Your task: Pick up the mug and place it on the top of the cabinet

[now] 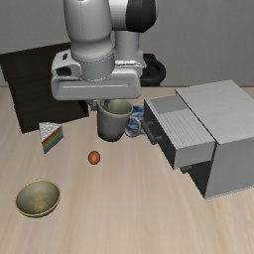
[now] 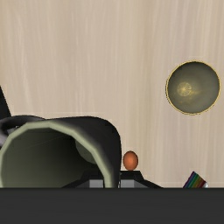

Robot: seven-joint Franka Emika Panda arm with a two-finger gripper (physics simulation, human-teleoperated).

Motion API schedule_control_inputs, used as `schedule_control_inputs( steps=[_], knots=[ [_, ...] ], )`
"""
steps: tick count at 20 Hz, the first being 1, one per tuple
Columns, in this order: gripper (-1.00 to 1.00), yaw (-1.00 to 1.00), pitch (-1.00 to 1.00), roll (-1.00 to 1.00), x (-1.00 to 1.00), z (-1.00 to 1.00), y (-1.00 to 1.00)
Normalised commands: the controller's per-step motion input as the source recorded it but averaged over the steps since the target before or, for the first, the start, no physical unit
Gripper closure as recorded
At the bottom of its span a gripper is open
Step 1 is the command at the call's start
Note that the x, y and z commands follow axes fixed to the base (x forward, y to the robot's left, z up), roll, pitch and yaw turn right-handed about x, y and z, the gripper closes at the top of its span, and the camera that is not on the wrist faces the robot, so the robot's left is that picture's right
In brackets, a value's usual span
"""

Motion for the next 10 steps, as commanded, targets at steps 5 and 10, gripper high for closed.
schedule_control_inputs(
  steps=[5,10],
  knots=[
    [1.00,0.00,0.00,0.00,-0.60,0.40,0.00],
    [1.00,0.00,0.00,0.00,-0.20,0.00,0.80]
  ],
)
